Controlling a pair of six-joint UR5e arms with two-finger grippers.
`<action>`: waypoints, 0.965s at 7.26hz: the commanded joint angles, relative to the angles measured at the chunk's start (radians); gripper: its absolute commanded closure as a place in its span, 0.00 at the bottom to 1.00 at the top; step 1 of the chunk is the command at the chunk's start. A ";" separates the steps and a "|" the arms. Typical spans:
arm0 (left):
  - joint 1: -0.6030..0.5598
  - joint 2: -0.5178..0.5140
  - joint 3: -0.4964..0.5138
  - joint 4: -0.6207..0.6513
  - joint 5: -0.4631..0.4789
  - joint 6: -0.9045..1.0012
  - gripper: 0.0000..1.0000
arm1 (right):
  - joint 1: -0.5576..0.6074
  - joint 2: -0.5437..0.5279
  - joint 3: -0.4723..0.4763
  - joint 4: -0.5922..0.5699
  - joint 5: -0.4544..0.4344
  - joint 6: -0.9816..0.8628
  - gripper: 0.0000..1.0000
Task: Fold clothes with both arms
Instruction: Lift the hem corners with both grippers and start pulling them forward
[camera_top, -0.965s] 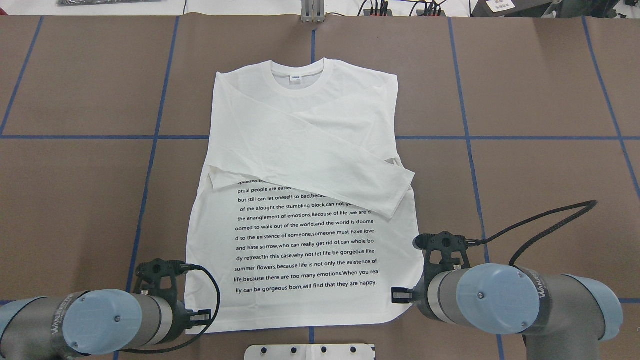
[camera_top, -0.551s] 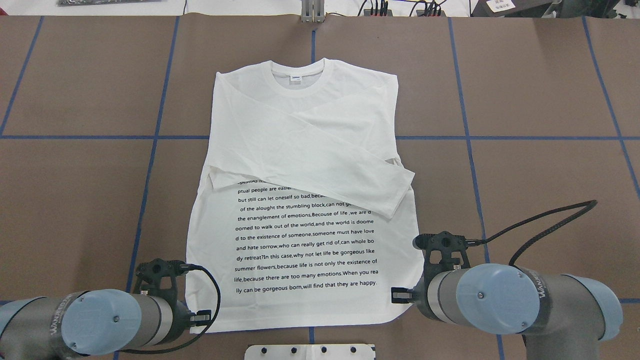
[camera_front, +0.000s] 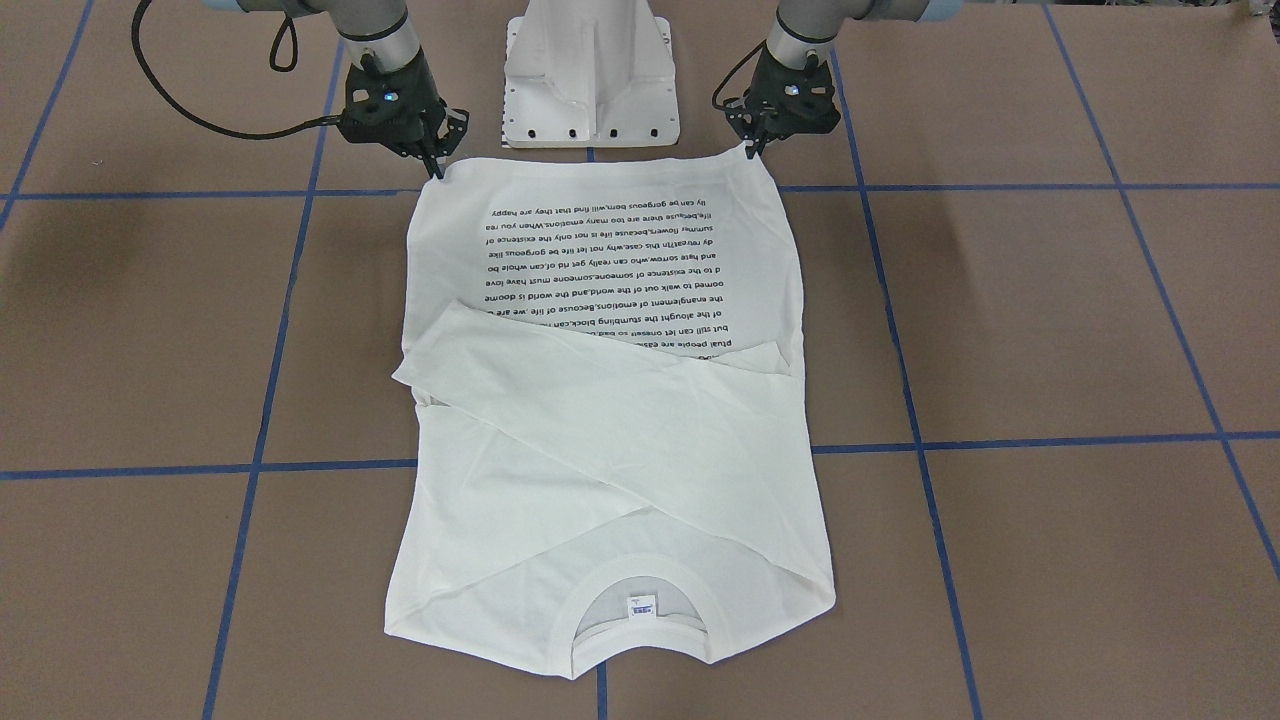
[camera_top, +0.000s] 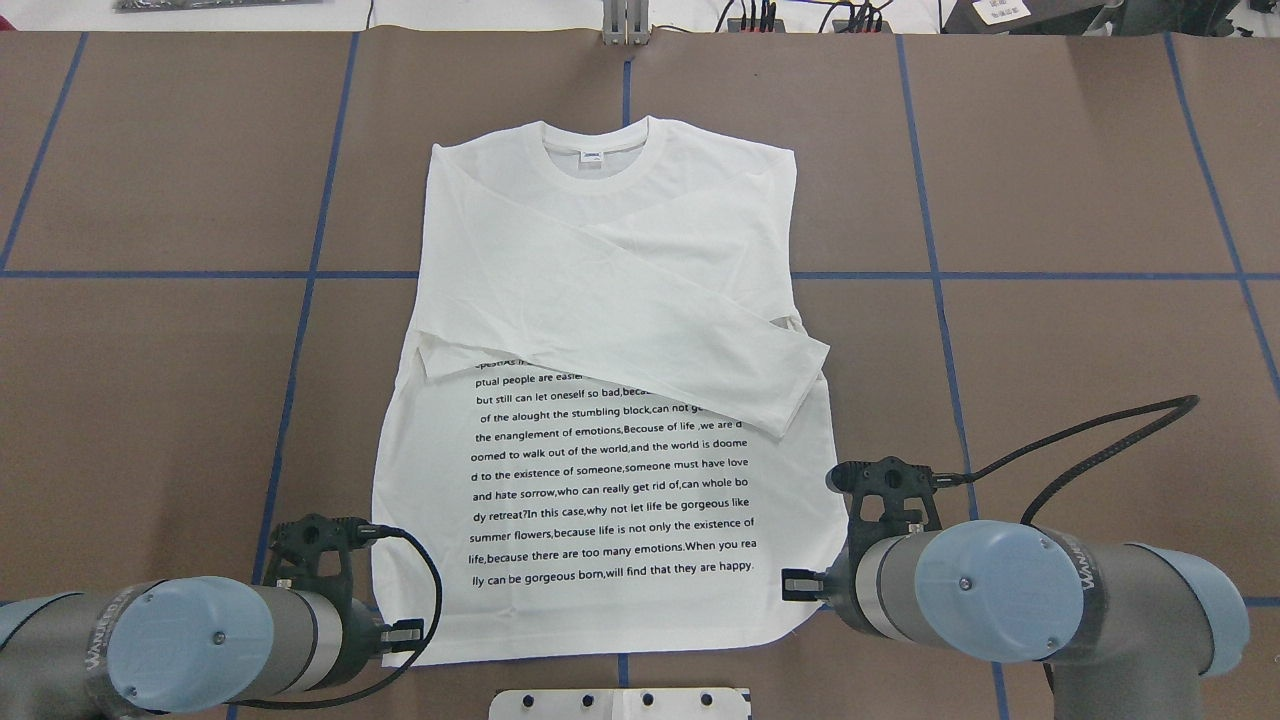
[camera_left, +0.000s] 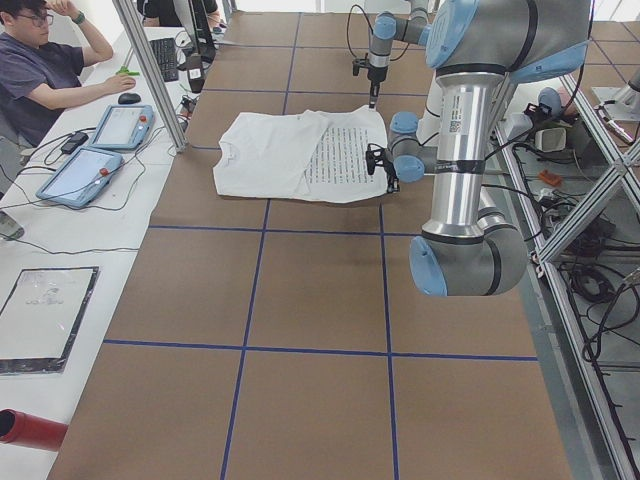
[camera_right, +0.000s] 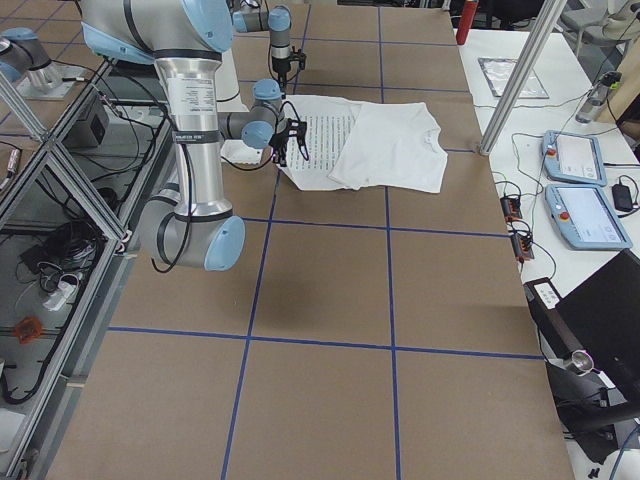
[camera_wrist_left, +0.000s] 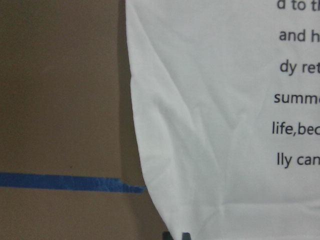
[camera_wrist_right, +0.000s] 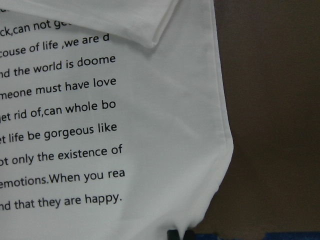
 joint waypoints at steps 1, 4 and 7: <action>-0.057 -0.003 -0.027 0.025 -0.070 0.009 1.00 | 0.018 0.000 0.014 0.001 -0.002 -0.001 1.00; -0.133 -0.003 -0.027 0.028 -0.119 0.075 1.00 | 0.052 0.000 0.040 0.000 0.018 -0.009 1.00; -0.157 -0.004 -0.025 0.028 -0.135 0.092 1.00 | 0.110 -0.001 0.051 0.000 0.087 -0.010 1.00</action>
